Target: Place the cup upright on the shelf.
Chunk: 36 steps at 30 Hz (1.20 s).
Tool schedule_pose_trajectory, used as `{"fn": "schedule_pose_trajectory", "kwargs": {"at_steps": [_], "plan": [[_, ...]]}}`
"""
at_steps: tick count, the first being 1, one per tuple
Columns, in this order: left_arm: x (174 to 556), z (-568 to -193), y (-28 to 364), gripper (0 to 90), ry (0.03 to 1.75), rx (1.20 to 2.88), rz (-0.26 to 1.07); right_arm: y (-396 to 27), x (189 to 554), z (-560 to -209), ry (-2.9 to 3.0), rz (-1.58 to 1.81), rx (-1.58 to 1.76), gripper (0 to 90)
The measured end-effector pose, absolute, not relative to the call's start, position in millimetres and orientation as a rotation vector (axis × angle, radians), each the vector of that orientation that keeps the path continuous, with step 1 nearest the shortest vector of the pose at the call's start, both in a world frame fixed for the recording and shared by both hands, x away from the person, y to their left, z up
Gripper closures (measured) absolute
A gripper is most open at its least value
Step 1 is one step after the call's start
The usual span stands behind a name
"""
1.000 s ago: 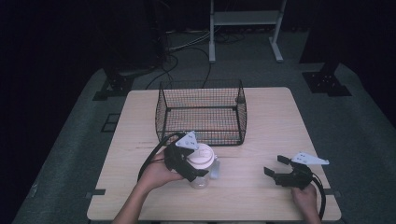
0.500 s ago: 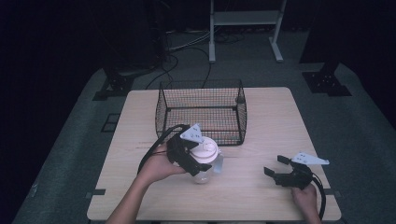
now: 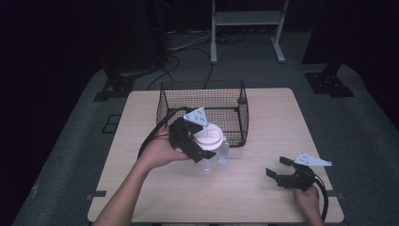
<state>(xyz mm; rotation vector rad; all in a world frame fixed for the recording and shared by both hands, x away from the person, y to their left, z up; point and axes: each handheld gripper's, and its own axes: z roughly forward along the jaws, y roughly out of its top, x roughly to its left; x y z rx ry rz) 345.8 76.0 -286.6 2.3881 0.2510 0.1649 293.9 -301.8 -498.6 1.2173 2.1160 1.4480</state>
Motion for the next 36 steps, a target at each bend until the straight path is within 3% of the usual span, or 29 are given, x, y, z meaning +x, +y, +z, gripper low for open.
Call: {"fn": "schedule_pose_trajectory", "kwargs": {"at_steps": [36], "plan": [[402,-220,62,5.1,0.314,2.435,0.206,-302,294,-498,2.108,1.454,1.220,12.9]]}}
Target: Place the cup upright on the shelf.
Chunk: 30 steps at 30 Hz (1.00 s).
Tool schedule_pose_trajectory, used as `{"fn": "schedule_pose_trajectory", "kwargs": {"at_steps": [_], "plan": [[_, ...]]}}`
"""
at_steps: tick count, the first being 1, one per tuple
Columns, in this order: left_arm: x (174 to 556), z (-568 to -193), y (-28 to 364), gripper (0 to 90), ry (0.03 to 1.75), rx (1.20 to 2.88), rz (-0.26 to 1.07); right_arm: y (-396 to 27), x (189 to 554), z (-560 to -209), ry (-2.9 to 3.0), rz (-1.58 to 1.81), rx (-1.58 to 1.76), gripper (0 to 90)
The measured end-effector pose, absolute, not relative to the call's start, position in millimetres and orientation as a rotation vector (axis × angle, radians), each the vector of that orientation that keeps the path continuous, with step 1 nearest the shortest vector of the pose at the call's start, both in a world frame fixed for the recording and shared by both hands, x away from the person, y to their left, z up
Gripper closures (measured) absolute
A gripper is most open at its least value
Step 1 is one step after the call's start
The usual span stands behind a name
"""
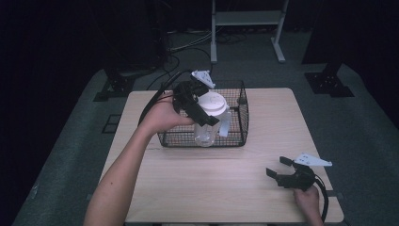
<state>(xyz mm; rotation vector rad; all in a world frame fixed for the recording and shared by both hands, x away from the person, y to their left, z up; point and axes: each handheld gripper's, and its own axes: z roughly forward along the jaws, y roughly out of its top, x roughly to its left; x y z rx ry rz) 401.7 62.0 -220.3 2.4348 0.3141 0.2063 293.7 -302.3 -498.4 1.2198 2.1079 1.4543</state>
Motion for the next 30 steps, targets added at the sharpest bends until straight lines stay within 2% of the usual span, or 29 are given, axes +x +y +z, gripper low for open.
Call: {"fn": "schedule_pose_trajectory", "kwargs": {"at_steps": [11,30], "plan": [[424,-205,61,5.1,0.376,2.453,0.239,-303,294,-498,2.104,1.457,1.217,12.9],[473,-216,66,5.1,0.575,2.433,0.277,-303,294,-498,2.107,1.459,1.225,12.9]]}}
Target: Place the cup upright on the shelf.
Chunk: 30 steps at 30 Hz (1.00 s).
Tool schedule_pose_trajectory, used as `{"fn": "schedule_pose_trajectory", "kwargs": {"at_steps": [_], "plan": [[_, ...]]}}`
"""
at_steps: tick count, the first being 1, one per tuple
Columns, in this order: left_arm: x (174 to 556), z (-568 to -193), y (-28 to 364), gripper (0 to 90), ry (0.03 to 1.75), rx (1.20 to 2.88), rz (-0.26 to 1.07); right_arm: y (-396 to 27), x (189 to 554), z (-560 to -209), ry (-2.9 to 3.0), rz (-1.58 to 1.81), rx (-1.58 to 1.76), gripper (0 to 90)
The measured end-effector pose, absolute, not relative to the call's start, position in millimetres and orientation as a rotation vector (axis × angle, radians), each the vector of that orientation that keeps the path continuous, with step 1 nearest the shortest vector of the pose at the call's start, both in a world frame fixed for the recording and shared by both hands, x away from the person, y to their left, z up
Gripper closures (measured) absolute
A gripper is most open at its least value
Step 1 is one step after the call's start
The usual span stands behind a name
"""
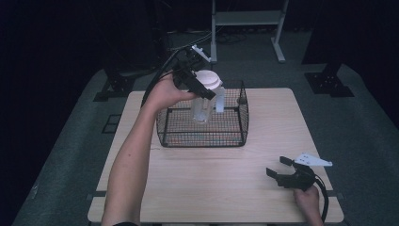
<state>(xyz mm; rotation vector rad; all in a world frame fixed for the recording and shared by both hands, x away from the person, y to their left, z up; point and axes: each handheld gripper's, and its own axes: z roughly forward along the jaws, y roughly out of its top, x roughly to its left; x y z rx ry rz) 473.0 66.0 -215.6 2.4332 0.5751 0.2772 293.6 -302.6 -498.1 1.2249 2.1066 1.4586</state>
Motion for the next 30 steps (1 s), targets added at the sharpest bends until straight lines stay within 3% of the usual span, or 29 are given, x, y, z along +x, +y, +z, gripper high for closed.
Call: {"fn": "schedule_pose_trajectory", "kwargs": {"at_steps": [16,30], "plan": [[507,-243,74,5.1,0.745,2.400,0.300,-303,294,-498,2.099,1.470,1.231,12.9],[527,-276,65,5.1,0.777,2.428,0.287,-304,295,-498,2.093,1.482,1.232,12.9]]}}
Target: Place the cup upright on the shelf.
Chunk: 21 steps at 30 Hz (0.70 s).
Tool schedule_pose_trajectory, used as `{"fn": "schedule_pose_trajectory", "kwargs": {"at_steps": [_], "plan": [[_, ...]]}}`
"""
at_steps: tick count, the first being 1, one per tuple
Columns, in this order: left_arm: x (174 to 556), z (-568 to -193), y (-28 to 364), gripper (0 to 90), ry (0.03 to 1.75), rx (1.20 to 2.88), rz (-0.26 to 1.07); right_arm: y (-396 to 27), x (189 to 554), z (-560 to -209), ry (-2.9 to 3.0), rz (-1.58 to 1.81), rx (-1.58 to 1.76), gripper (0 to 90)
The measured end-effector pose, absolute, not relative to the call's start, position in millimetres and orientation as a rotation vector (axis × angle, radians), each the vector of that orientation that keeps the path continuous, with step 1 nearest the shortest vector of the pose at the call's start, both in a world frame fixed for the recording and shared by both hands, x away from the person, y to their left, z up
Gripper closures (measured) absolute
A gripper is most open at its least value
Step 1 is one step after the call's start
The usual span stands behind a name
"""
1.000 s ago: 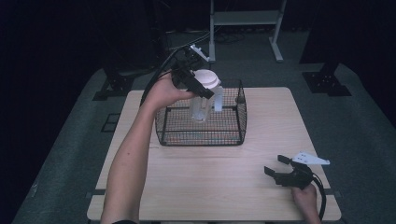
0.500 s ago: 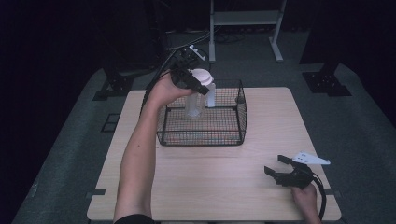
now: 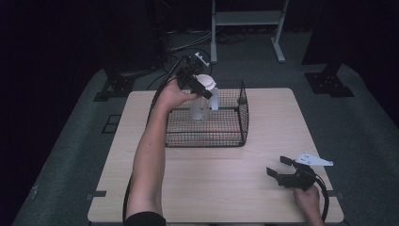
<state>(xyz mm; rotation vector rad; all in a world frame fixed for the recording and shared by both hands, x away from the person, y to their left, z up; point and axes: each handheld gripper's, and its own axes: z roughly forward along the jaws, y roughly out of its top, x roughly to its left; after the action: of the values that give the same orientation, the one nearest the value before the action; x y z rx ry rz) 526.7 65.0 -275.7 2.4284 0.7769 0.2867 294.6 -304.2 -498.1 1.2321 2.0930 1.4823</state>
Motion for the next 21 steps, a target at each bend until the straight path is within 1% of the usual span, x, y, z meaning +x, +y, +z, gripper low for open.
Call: {"fn": "schedule_pose_trajectory", "kwargs": {"at_steps": [13,21], "plan": [[535,-306,71,5.0,0.820,2.414,0.288,-307,295,-498,2.101,1.496,1.235,12.9],[539,-330,67,5.1,0.847,2.422,0.285,-306,295,-498,2.100,1.492,1.245,12.9]]}}
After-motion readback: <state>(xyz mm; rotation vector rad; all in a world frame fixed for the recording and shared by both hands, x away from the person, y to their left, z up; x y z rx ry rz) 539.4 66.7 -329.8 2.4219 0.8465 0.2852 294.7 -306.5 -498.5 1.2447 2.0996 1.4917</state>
